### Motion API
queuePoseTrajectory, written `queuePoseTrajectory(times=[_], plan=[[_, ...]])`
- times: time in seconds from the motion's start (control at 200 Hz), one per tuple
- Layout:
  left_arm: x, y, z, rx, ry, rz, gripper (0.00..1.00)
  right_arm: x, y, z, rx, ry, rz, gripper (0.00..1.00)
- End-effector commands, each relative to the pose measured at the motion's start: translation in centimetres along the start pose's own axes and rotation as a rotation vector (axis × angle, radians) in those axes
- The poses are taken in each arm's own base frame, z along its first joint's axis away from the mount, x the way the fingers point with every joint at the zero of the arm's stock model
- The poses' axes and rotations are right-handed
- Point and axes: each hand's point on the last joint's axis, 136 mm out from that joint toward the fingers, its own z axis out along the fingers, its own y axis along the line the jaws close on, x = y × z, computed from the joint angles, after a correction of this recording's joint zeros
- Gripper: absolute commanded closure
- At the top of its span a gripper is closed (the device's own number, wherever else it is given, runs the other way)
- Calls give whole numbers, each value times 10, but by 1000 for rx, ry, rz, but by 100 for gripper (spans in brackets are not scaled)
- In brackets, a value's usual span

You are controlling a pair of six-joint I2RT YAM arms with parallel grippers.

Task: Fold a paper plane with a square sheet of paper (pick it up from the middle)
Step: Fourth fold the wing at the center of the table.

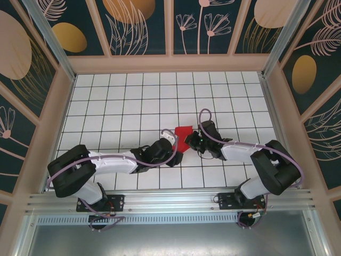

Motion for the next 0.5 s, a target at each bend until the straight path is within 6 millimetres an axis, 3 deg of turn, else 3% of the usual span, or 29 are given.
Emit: queuePoseTrajectory(times=[0.0,0.495], plan=[[1,5,9,-61,27,59,47,-4,9,-2,-19,-24,4,93],[6,20,29,-174,72,135,56,-6,15,-5,-23,-24,-2,92]])
